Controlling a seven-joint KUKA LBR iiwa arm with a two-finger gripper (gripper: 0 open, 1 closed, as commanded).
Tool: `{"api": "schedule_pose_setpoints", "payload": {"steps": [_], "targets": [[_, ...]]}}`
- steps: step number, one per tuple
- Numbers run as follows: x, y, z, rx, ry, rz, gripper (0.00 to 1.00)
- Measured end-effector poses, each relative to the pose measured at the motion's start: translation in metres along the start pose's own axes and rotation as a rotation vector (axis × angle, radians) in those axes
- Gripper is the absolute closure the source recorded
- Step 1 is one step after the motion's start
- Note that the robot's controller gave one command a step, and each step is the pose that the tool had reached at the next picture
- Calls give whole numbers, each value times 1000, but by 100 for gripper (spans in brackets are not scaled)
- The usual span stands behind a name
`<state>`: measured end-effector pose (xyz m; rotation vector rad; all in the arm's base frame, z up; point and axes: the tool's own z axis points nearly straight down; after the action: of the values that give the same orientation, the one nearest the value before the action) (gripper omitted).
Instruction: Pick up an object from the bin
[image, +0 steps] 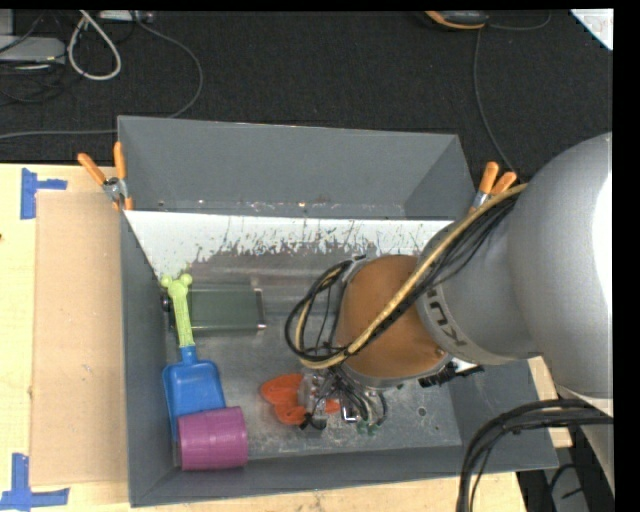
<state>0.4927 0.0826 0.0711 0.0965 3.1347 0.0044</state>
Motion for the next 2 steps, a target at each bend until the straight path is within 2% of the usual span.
{"api": "schedule_pose_setpoints", "payload": {"steps": [1,2], "targets": [[-3,-1,0,-1,3,-15,100],[-62,-36,-12,-1,-1,-358,100]]}}
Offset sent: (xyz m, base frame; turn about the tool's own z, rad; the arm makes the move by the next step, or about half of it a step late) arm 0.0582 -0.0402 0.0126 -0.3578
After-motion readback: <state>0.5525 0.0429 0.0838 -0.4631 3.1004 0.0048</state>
